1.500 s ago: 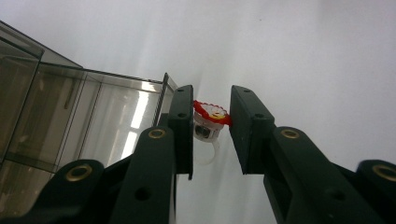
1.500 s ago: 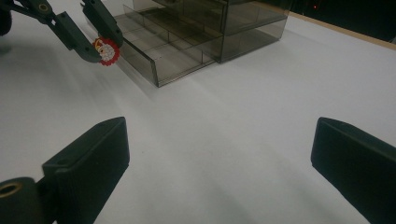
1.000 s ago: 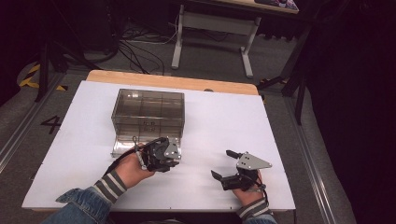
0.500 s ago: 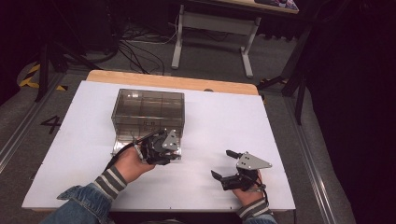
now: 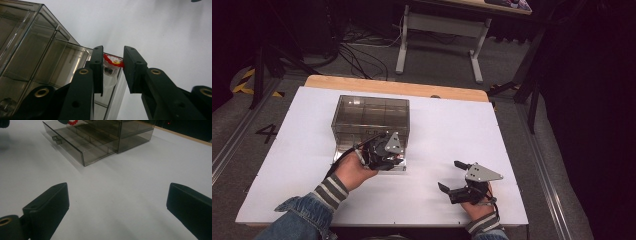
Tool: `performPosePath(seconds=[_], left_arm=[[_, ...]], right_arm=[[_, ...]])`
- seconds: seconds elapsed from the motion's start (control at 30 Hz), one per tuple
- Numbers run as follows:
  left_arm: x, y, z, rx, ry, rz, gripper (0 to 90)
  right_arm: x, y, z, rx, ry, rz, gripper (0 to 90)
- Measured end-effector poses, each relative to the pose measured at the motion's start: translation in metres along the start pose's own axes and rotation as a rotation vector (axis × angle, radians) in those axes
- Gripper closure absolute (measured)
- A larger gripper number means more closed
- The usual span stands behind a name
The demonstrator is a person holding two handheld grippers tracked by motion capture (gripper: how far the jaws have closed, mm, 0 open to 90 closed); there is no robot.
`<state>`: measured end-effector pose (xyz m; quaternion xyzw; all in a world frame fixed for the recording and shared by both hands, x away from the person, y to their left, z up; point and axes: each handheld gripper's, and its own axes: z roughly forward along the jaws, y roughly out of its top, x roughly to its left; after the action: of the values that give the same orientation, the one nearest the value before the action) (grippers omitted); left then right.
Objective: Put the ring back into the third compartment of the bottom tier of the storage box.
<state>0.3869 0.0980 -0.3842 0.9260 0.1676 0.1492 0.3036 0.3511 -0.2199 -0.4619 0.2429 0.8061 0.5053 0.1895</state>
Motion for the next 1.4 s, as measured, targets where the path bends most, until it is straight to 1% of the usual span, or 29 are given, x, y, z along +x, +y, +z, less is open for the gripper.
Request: performPosePath(seconds=[0.2,0.3,0.37,0.53,0.83,0.97,1.1,1.27,1.3,1.4], left_arm=[[0.006,0.0,0.002,0.002,0.004,-0.023,71.3],[0.01,0.0,0.005,0.008,0.016,-0.032,71.2],[0.013,-0.001,0.006,0.015,0.013,-0.042,71.2],[0.018,-0.003,0.008,0.019,0.018,-0.059,71.1],[0.019,-0.002,0.01,0.02,0.018,-0.06,71.0],[0.018,-0.003,0.013,0.041,0.015,-0.056,70.9],[0.021,-0.004,0.017,0.055,0.008,-0.062,70.7],[0.023,-0.006,0.024,0.086,0.0,-0.067,70.5],[0.023,-0.006,0.026,0.089,-0.003,-0.074,70.5],[0.024,-0.006,0.03,0.1,-0.009,-0.074,70.5]], right_arm=[[0.0,0.0,0.0,0.001,0.0,0.0,4.9],[0.0,0.0,0.0,0.0,0.0,0.0,5.0],[0.0,0.0,0.0,0.0,0.0,0.002,5.0],[0.0,0.0,0.0,0.0,0.001,0.002,5.0],[0.0,0.0,0.0,0.001,0.001,-0.004,4.9],[0.0,0.0,0.0,0.0,0.001,0.001,5.0],[0.0,0.0,0.0,0.0,0.002,0.0,5.0],[0.0,0.0,0.0,-0.001,0.002,0.0,5.0],[0.0,0.0,0.0,0.0,0.001,0.0,5.0],[0.0,0.0,0.0,0.001,0.001,-0.004,5.0]])
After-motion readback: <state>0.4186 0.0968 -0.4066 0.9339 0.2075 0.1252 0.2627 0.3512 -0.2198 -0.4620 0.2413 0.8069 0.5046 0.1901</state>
